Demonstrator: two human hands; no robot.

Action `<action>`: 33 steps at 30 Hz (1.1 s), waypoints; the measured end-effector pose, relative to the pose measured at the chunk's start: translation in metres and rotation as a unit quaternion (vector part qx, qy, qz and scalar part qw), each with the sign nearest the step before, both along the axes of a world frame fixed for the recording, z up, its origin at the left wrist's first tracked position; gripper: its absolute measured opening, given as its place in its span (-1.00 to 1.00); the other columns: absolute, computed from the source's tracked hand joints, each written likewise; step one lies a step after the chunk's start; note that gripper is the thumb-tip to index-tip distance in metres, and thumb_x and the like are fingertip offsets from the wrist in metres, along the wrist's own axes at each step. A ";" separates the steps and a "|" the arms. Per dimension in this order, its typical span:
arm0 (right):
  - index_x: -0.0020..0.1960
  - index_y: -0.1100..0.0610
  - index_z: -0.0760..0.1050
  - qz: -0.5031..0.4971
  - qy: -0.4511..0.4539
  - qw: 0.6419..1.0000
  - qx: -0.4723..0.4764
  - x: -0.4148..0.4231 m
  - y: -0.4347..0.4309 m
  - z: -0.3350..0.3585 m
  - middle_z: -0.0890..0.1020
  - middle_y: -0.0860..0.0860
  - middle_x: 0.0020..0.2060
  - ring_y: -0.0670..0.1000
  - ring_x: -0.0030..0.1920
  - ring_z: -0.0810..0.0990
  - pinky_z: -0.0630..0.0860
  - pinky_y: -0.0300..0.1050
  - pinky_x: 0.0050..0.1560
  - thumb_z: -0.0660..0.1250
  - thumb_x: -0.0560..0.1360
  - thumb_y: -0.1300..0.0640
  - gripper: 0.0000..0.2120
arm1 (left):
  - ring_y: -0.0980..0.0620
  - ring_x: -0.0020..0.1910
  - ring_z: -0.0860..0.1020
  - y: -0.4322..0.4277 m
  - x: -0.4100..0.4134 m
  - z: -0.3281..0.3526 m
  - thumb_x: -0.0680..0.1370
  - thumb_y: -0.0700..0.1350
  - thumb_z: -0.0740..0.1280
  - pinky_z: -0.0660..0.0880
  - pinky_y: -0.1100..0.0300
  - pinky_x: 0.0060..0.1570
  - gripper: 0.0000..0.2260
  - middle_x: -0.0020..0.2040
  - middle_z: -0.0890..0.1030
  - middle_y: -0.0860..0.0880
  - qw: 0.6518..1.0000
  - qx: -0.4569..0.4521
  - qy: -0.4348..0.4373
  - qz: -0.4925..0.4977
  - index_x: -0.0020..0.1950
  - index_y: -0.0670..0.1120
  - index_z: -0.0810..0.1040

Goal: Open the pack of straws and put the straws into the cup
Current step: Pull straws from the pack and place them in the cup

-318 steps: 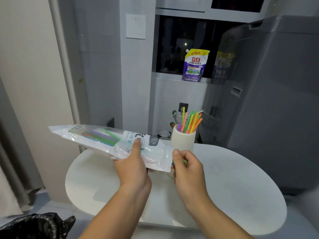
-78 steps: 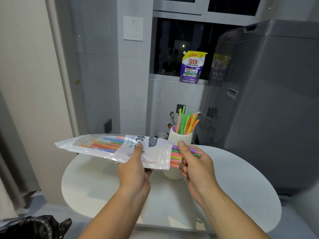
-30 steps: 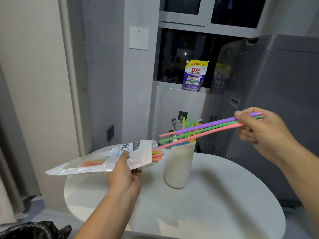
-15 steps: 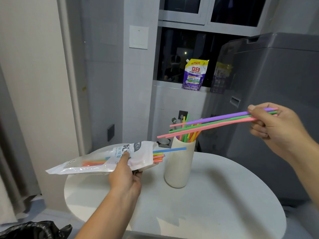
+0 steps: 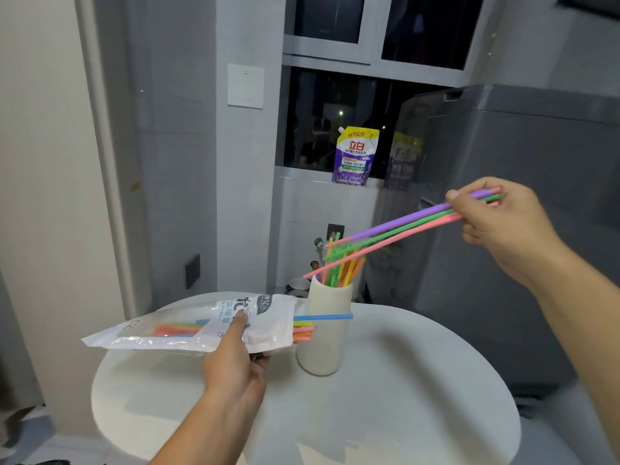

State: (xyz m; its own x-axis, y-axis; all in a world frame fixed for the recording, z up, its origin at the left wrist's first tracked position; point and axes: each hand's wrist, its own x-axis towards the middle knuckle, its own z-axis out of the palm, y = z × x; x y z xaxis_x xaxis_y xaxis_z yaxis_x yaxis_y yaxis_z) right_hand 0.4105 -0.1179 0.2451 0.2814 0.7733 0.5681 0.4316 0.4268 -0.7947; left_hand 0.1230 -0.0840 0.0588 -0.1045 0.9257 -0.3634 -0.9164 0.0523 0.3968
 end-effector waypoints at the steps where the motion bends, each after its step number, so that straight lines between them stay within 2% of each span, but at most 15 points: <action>1: -0.22 0.15 0.55 0.001 -0.006 1.000 0.001 0.001 -0.001 0.004 0.34 -0.02 -0.56 -0.06 -0.58 0.23 0.23 -0.17 -0.49 0.40 0.56 0.18 -0.82 | -0.01 0.08 0.71 -0.001 0.001 0.001 0.66 -0.21 0.42 0.63 0.23 -0.46 -0.58 0.32 0.70 -0.10 1.000 0.001 0.001 -0.004 0.52 -0.13 0.49; 5: -0.24 0.11 0.56 -0.010 -0.033 0.999 0.009 0.006 -0.006 0.021 0.38 -0.08 -0.59 -0.04 -0.57 0.26 0.25 -0.11 -0.45 0.42 0.54 0.14 -0.82 | -0.07 0.24 0.69 -0.003 0.004 -0.002 0.67 -0.20 0.40 0.70 0.16 -0.37 -0.57 0.35 0.68 -0.11 0.999 0.007 0.047 -0.016 0.55 -0.13 0.48; 7: -0.23 0.10 0.57 -0.023 -0.051 0.998 0.009 0.009 -0.010 0.030 0.42 -0.11 -0.59 -0.04 -0.56 0.29 0.28 -0.10 -0.44 0.42 0.54 0.12 -0.82 | -0.20 0.36 0.64 -0.004 0.006 -0.007 0.69 -0.17 0.37 0.74 -0.03 0.04 -0.56 0.39 0.65 -0.20 0.997 0.027 0.062 -0.033 0.57 -0.15 0.45; 8: -0.23 0.10 0.57 -0.029 -0.063 0.998 0.007 0.011 -0.012 0.034 0.43 -0.13 -0.60 -0.04 -0.56 0.30 0.29 -0.10 -0.43 0.42 0.54 0.11 -0.82 | -0.29 0.40 0.60 -0.004 0.008 -0.010 0.70 -0.15 0.36 0.65 -0.15 0.26 -0.56 0.42 0.61 -0.27 0.997 0.035 0.059 -0.044 0.58 -0.17 0.43; 10: -0.20 0.12 0.57 -0.036 -0.090 0.995 0.005 0.013 -0.016 0.041 0.44 -0.14 -0.60 -0.05 -0.55 0.31 0.31 -0.11 -0.44 0.42 0.55 0.10 -0.83 | -0.37 0.43 0.56 -0.006 0.012 -0.013 0.71 -0.14 0.34 0.51 -0.26 0.42 -0.56 0.44 0.58 -0.33 0.996 0.043 0.062 -0.057 0.57 -0.20 0.43; 12: -0.17 0.14 0.58 -0.048 -0.121 0.991 0.004 0.014 -0.020 0.047 0.45 -0.13 -0.59 -0.07 -0.56 0.34 0.35 -0.11 -0.46 0.41 0.56 0.10 -0.84 | -0.33 0.40 0.59 -0.010 0.015 -0.012 0.69 -0.17 0.36 0.59 -0.22 0.33 -0.58 0.41 0.62 -0.29 0.995 0.046 0.078 -0.049 0.55 -0.18 0.46; 14: -0.13 0.16 0.60 -0.056 -0.150 0.987 -0.004 0.013 -0.023 0.052 0.47 -0.11 -0.56 -0.09 -0.54 0.36 0.37 -0.12 -0.47 0.41 0.56 0.08 -0.84 | -0.25 0.34 0.64 -0.013 0.018 -0.011 0.68 -0.20 0.38 0.70 -0.11 0.11 -0.59 0.37 0.66 -0.22 0.995 0.042 0.078 -0.045 0.53 -0.16 0.48; 16: -0.11 0.16 0.61 -0.047 -0.173 0.984 -0.012 0.009 -0.025 0.056 0.49 0.02 -0.47 -0.04 -0.49 0.37 0.38 -0.10 -0.47 0.40 0.56 0.07 -0.84 | -0.22 0.31 0.66 -0.013 0.019 -0.012 0.67 -0.22 0.39 0.71 -0.06 0.02 -0.59 0.34 0.68 -0.18 0.995 0.040 0.077 -0.045 0.53 -0.14 0.48; 18: -0.11 0.14 0.61 -0.053 -0.202 0.978 -0.013 0.003 -0.025 0.059 0.50 0.11 -0.41 0.00 -0.45 0.38 0.38 -0.14 -0.48 0.40 0.56 0.05 -0.84 | -0.30 0.34 0.64 -0.012 0.021 -0.014 0.68 -0.20 0.38 0.67 -0.18 0.16 -0.58 0.36 0.66 -0.23 0.994 0.042 0.083 -0.051 0.54 -0.15 0.46; 21: -0.13 0.11 0.60 -0.075 -0.245 0.967 -0.005 -0.005 -0.022 0.062 0.51 0.04 -0.41 -0.16 -0.54 0.38 0.34 -0.32 -0.58 0.41 0.55 0.04 -0.85 | -0.44 0.41 0.55 -0.009 0.020 -0.017 0.69 -0.17 0.36 0.47 -0.37 0.43 -0.57 0.41 0.60 -0.36 0.993 0.049 0.091 -0.064 0.55 -0.19 0.44; 26: -0.15 0.12 0.58 -0.066 -0.297 0.953 0.013 -0.017 -0.021 0.059 0.50 -0.03 -0.44 -0.22 -0.60 0.40 0.28 -0.44 -0.60 0.42 0.54 0.11 -0.87 | -0.47 0.41 0.54 -0.008 0.018 -0.017 0.69 -0.18 0.35 0.46 -0.40 0.42 -0.56 0.41 0.59 -0.38 0.994 0.046 0.081 -0.064 0.57 -0.20 0.42; 28: -0.15 0.12 0.57 -0.063 -0.325 0.943 0.024 -0.024 -0.022 0.055 0.51 -0.05 -0.43 -0.24 -0.56 0.44 0.30 -0.44 -0.58 0.43 0.54 0.13 -0.88 | -0.39 0.38 0.59 -0.010 0.019 -0.014 0.68 -0.20 0.37 0.56 -0.33 0.31 -0.57 0.38 0.64 -0.29 0.995 0.040 0.077 -0.052 0.55 -0.18 0.45; 31: -0.15 0.09 0.57 -0.062 -0.361 0.930 0.033 -0.031 -0.023 0.050 0.55 -0.05 -0.38 -0.26 -0.51 0.46 0.33 -0.43 -0.54 0.44 0.53 0.12 -0.89 | -0.21 0.31 0.66 -0.013 0.019 -0.008 0.67 -0.22 0.39 0.74 0.02 -0.13 -0.59 0.34 0.68 -0.17 0.997 0.028 0.062 -0.038 0.52 -0.15 0.49; 32: -0.15 0.08 0.57 -0.061 -0.371 0.926 0.035 -0.033 -0.024 0.049 0.56 -0.05 -0.37 -0.26 -0.50 0.47 0.35 -0.43 -0.52 0.44 0.53 0.11 -0.89 | -0.22 0.32 0.66 -0.013 0.019 -0.008 0.67 -0.22 0.39 0.74 0.02 -0.15 -0.59 0.34 0.68 -0.17 0.997 0.028 0.062 -0.038 0.52 -0.14 0.50; 33: -0.15 0.07 0.57 -0.059 -0.379 0.923 0.036 -0.034 -0.024 0.047 0.57 -0.05 -0.35 -0.27 -0.48 0.49 0.36 -0.43 -0.50 0.44 0.53 0.11 -0.89 | -0.25 0.34 0.64 -0.013 0.018 -0.008 0.67 -0.22 0.39 0.74 -0.04 -0.03 -0.59 0.35 0.68 -0.18 0.997 0.032 0.064 -0.042 0.53 -0.14 0.49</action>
